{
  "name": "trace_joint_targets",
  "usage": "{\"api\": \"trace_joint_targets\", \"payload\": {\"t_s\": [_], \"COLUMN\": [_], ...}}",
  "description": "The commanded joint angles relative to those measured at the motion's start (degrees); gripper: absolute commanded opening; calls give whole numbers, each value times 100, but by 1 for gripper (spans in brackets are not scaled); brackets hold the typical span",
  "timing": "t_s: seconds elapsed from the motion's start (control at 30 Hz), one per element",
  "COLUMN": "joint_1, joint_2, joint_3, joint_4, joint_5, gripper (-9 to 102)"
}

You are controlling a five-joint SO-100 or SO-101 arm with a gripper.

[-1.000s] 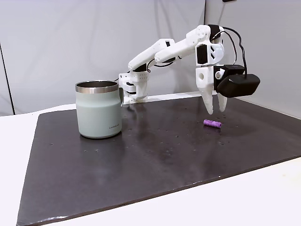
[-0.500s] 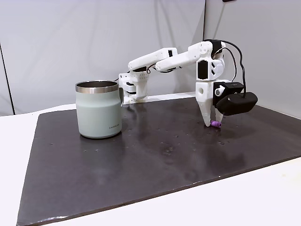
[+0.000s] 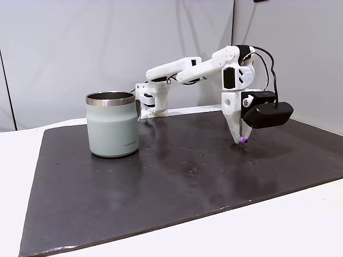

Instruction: Grasp a pengrip and put it in the cup.

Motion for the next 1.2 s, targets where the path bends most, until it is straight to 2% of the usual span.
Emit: {"api": "trace_joint_targets", "payload": {"t_s": [0.0,0.4,0.63,0.93,1.17], "joint_1": [255,967,2118,4078,4939], "joint_2": [1450,4711,6029,6223,6258], "joint_3": [492,2452,2733,2865,3797], "joint_4": [26,26,18,-9,-35], "joint_5": [132,123,35,-132,-510], "gripper": [0,0,0,0,0]}}
